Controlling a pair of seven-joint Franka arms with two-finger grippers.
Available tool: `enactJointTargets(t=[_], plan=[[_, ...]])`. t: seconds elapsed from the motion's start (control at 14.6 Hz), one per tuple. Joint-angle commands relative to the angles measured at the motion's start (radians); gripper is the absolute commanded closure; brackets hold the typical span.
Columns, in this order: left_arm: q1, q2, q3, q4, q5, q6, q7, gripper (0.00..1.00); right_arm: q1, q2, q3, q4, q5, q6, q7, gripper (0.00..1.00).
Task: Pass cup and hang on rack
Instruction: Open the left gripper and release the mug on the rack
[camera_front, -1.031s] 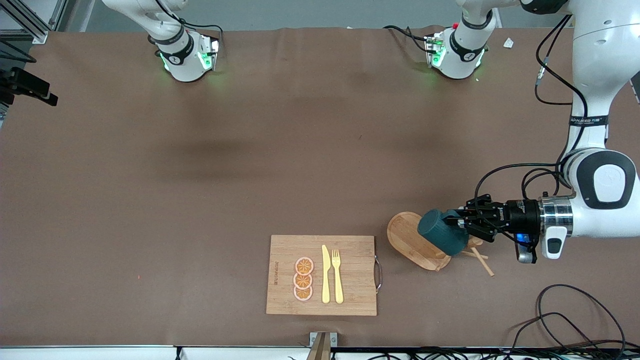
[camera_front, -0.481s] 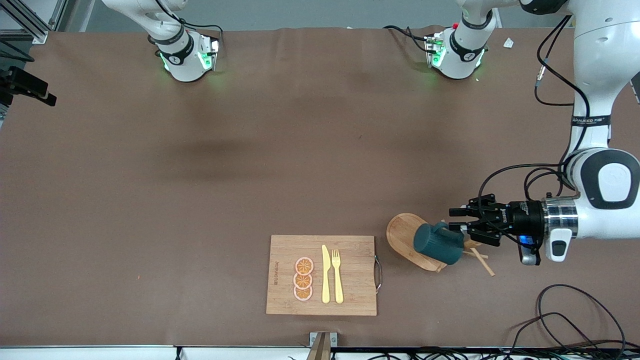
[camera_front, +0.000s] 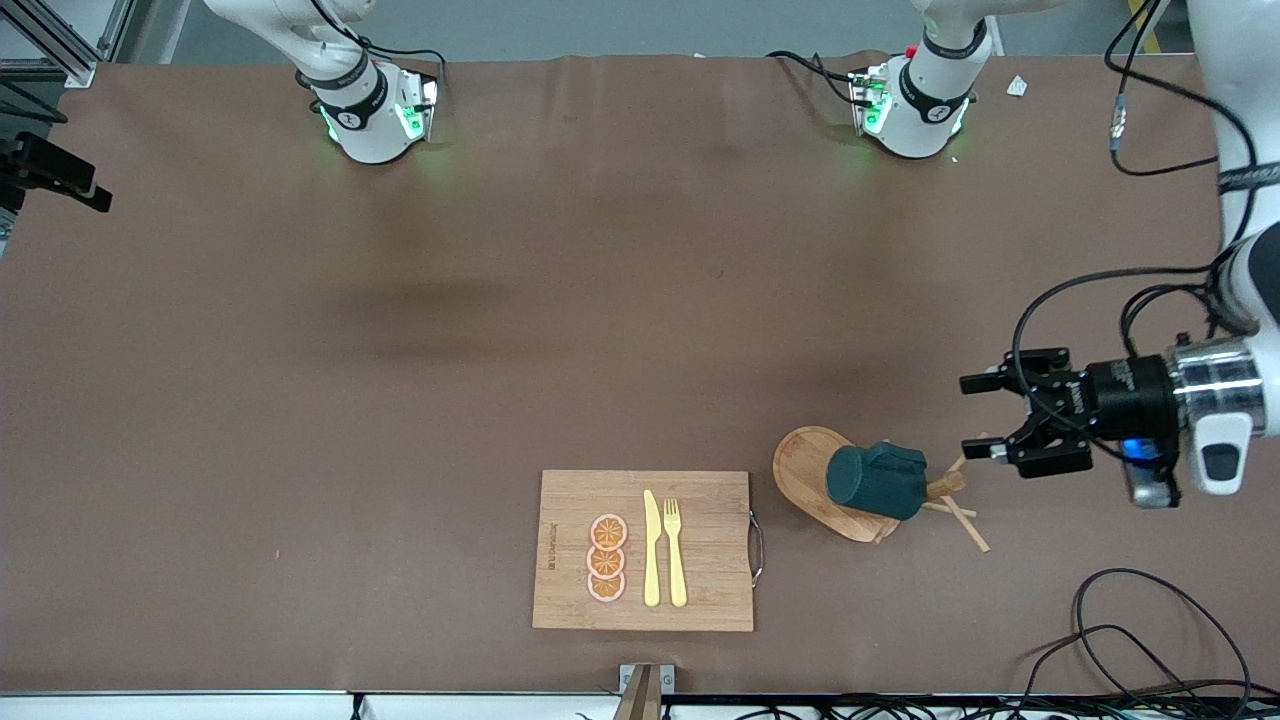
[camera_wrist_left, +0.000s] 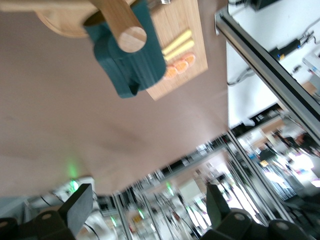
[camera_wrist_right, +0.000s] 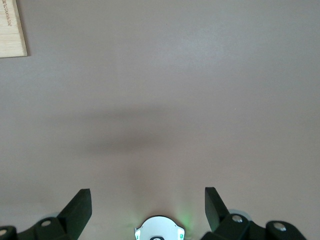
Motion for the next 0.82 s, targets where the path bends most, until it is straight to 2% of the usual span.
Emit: enactJointTargets(t=[0.0, 0.14, 0.27, 0.41, 0.69, 0.76], plan=[[0.002, -0.045, -0.01, 0.026, 0.177, -0.046, -0.001, 0.0, -0.021, -0.02, 0.007, -0.016, -0.007, -0.001, -0.019, 0.0], [-0.001, -0.047, -0.013, 0.07, 0.29, -0.09, 0.045, 0.0, -0.021, -0.018, 0.007, -0.017, -0.019, 0.001, -0.017, 0.0], [-0.004, -0.067, -0.008, 0.074, 0.383, -0.12, 0.172, 0.0, -0.022, -0.018, 0.007, -0.017, -0.019, 0.001, -0.017, 0.0], [-0.021, -0.101, -0.02, 0.072, 0.539, -0.12, 0.29, 0.0, -0.021, -0.018, 0.007, -0.017, -0.019, 0.002, -0.017, 0.0], [-0.026, -0.183, -0.126, 0.06, 0.851, -0.131, 0.474, 0.0, -0.021, -0.018, 0.009, -0.019, -0.019, -0.001, -0.017, 0.0], [-0.026, -0.194, -0.139, 0.057, 0.894, -0.14, 0.513, 0.0, -0.021, -0.018, 0.009, -0.022, -0.019, -0.001, -0.017, 0.0]])
